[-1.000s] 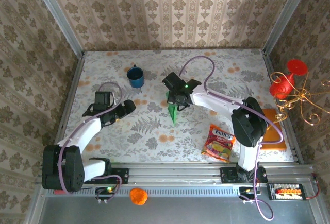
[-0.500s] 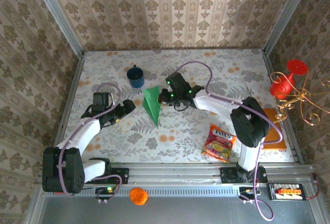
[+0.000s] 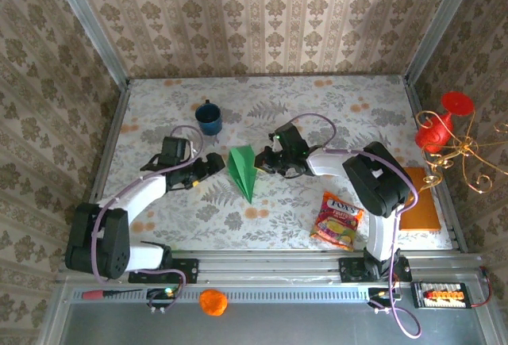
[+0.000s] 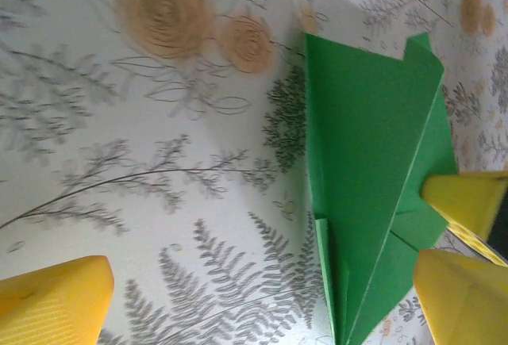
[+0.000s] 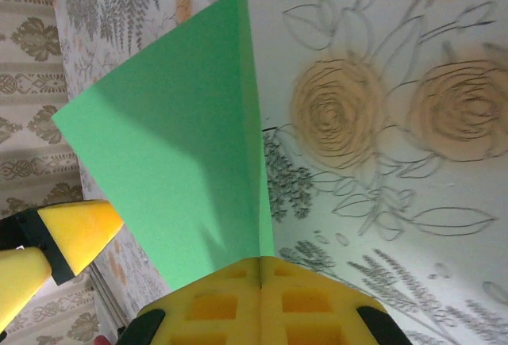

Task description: Fold a paper plane with a square sheet of paper (pick it up from the middle)

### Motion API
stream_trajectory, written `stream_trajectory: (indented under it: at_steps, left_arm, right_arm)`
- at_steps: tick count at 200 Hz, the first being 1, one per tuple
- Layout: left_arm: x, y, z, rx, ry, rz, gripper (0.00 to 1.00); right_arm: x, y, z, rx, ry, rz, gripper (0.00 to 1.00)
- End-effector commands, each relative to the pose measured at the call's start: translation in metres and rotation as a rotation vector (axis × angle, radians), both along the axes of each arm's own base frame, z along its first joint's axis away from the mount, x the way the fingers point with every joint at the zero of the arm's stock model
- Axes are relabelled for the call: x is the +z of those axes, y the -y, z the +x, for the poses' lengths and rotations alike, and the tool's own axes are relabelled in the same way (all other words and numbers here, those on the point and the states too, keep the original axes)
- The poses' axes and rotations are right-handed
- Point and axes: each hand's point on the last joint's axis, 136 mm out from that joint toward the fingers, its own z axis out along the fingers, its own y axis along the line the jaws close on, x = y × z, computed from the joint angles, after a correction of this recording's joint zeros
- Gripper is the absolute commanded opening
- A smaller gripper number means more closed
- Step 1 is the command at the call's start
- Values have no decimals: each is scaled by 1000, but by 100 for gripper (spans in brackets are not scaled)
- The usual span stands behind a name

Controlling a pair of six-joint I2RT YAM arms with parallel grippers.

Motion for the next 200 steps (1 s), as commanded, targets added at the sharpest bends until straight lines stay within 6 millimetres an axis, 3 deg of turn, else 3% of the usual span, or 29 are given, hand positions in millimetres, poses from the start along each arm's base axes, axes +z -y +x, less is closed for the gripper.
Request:
stream_trajectory:
  at_steps: [1, 45, 89, 99, 146, 161, 200]
  left_arm:
    - [9, 21, 8, -27, 25, -43, 98]
    - [-2, 47, 11, -60, -2, -74, 96]
    - [-4, 70, 13, -84, -13, -115, 91]
    - [-6, 80, 8, -104, -19, -105, 88]
    - [-18, 91, 13, -117, -53, 11, 67]
    - [-25, 91, 13, -114, -75, 53, 55]
    - [-24, 91, 18, -111, -55, 67, 35]
  right_arm:
    - [-7, 3, 0, 10, -16, 45, 0]
    - [-24, 24, -3, -24, -45, 20, 1]
    - [-23, 30, -5, -31, -45, 19, 2]
    - [-23, 30, -5, -30, -46, 21, 2]
    - [-23, 30, -6, -28, -47, 19, 2]
    - [-24, 30, -6, -27, -49, 18, 2]
    - [-23, 30, -6, -29, -50, 17, 2]
